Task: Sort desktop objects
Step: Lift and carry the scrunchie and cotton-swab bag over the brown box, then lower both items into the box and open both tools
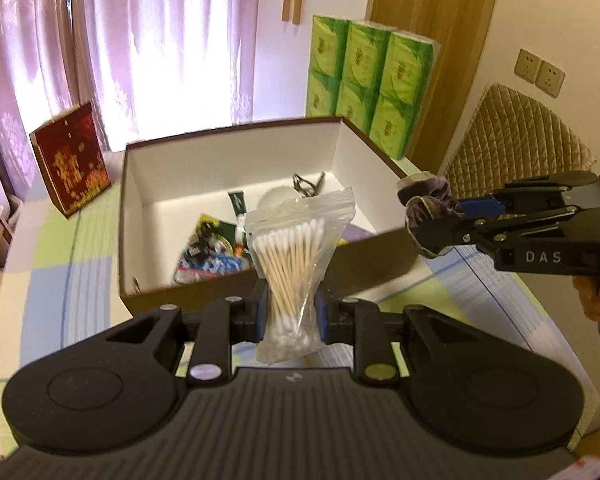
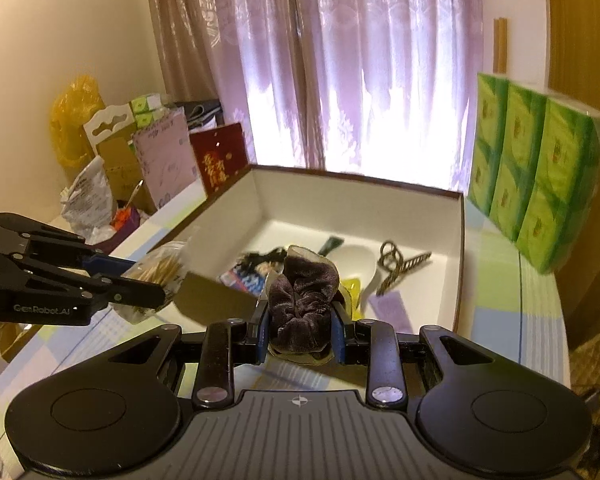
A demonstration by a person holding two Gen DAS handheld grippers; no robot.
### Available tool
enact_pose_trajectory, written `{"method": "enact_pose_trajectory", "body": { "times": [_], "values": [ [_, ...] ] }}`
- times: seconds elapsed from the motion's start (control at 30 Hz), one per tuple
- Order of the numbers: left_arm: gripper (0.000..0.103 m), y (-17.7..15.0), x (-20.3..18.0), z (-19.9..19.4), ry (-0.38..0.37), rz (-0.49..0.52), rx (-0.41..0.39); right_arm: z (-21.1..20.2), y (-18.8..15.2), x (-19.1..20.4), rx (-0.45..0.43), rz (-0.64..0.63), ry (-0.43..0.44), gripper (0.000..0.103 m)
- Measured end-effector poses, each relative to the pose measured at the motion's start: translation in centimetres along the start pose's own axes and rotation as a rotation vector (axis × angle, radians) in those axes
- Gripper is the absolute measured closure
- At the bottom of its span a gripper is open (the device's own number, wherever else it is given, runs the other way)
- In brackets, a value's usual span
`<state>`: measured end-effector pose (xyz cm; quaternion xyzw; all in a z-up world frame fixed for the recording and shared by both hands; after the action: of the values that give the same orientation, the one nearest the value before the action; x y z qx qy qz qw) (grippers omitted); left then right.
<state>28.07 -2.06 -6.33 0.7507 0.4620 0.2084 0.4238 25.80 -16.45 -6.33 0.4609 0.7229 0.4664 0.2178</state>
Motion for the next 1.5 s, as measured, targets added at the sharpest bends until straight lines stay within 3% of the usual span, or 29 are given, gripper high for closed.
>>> {"method": "enact_pose_trajectory", "body": {
  "times": [0.3, 0.6, 0.83, 1.23, 1.37, 1.5],
  "values": [
    [0.084, 3.6, 2.8, 2.6, 0.029, 0.021, -0.035, 3.6, 2.8, -1.2, -0.014, 0.0, 0.009, 0.076],
    [0.084, 5.1, 6.8, 8.5, 0.044, 0.033, 0.043, 10.0, 3.0, -5.2, 0.093, -0.035, -0.062, 0.076],
    [0.084, 5.0, 9.5, 14.0, 0.073, 0.061, 0.121, 13.9, 0.8, -8.3, 0.228, -0.043, -0.109, 0.076],
    [0.083, 2.7, 11.7, 21.5, 0.156, 0.143, 0.255, 16.5, -0.7, -9.9, 0.286, -0.045, -0.117, 0.076],
    [0.08, 2.6, 12.0, 22.8, 0.18, 0.174, 0.265, 16.8, -0.7, -10.0, 0.289, -0.053, -0.118, 0.076],
    [0.07, 2.5, 11.7, 23.1, 0.185, 0.194, 0.263, 16.7, -0.7, -10.2, 0.288, -0.055, -0.117, 0.076]
  ]
}}
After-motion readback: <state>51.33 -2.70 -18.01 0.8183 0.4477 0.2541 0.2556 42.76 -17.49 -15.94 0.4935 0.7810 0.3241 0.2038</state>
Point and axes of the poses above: each gripper's, at about its wrist camera, not at the fingertips, and z roughly the way its jaws point, x to its left, y to its top, the point moved 8 cm from there along z, roughly the way its jaws point, and after that the axes turned 10 degrees about -x, right-handed, at the moved point
